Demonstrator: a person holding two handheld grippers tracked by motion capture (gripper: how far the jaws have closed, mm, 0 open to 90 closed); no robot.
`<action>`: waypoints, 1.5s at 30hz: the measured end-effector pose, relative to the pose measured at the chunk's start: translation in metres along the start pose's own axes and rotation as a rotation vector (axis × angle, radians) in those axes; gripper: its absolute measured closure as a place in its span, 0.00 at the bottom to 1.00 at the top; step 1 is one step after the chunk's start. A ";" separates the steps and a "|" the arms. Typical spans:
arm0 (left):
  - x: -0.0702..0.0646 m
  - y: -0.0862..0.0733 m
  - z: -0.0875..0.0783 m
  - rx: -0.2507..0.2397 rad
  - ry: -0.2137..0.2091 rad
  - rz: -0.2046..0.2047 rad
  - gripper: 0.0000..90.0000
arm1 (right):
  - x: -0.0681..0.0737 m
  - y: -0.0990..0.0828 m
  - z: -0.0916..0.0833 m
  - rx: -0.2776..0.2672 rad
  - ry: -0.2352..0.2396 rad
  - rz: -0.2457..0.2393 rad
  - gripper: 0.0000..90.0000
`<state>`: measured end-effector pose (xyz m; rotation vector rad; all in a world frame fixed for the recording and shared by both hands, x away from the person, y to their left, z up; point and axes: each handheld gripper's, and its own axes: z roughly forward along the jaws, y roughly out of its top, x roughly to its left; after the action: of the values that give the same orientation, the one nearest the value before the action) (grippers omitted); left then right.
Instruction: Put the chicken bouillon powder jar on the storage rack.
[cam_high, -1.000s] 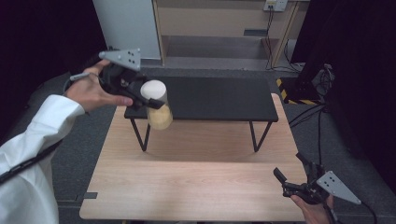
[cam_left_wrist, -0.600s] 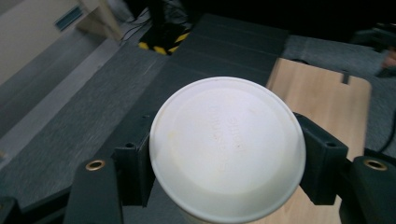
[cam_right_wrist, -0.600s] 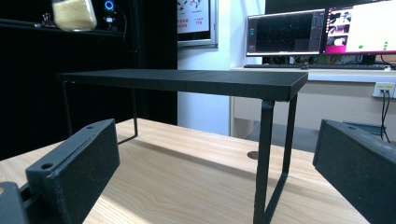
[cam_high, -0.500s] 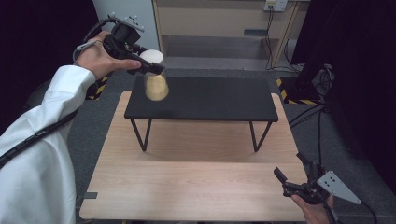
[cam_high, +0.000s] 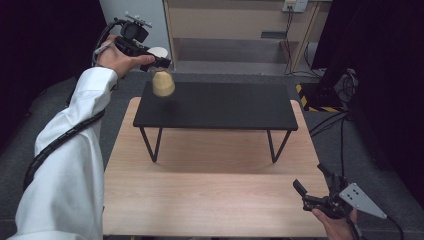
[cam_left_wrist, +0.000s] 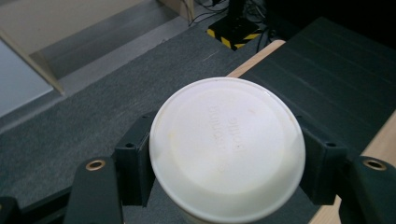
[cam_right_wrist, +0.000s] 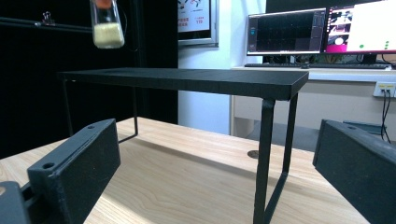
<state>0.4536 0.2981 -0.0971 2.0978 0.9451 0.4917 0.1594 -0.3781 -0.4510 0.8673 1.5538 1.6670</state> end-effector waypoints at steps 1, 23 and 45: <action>0.002 -0.004 0.006 0.012 0.016 -0.015 0.36 | 0.000 0.000 0.000 0.000 0.001 0.000 0.01; 0.013 -0.036 0.026 0.003 0.018 -0.044 0.13 | 0.000 0.000 0.001 0.006 0.001 0.006 0.01; -0.039 -0.058 -0.077 -0.160 -0.136 0.200 0.06 | 0.003 0.001 0.003 0.015 0.011 -0.005 0.01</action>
<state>0.3549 0.3313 -0.0951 2.0598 0.6022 0.5018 0.1604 -0.3743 -0.4494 0.8631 1.5760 1.6615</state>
